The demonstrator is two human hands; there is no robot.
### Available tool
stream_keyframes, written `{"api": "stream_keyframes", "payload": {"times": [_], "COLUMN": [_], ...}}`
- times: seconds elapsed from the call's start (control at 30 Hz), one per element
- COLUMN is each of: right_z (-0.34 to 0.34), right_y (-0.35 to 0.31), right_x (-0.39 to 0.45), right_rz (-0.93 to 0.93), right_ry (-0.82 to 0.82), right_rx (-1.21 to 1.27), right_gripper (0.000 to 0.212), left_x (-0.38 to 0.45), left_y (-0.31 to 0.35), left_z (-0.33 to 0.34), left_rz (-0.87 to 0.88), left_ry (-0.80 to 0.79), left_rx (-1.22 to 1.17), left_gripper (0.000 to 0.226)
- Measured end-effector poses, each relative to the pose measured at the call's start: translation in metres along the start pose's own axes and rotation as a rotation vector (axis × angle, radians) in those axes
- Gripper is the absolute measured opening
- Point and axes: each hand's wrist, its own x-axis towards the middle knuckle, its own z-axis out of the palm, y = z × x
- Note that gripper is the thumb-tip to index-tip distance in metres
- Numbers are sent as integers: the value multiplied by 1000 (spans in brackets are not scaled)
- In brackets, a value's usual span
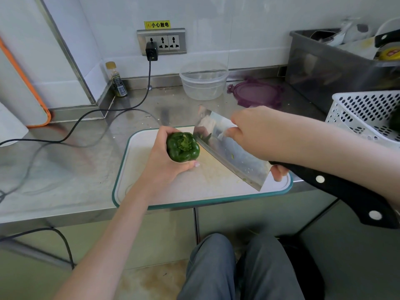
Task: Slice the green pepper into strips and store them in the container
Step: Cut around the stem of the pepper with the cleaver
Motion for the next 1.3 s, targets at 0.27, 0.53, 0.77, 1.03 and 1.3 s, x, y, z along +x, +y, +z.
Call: {"api": "stream_keyframes", "payload": {"times": [0.27, 0.53, 0.77, 1.03, 1.3], "right_z": [-1, -4, -5, -5, -11], "right_y": [-4, -5, -8, -12, -15], "right_x": [2, -1, 1, -2, -5], "right_rz": [8, 17, 22, 52, 44], "right_ry": [-28, -49, -58, -52, -101], "right_rx": [50, 30, 75, 41, 9], "right_gripper": [40, 40, 40, 39, 41], "left_x": [3, 1, 2, 1, -1], "left_y": [-3, -3, -3, -1, 2], "left_z": [-2, -1, -1, -1, 1], "left_rz": [3, 14, 2, 0, 18], "left_ry": [-19, 0, -7, -14, 12], "left_rx": [15, 39, 24, 41, 71], "left_gripper": [68, 68, 68, 67, 67]}}
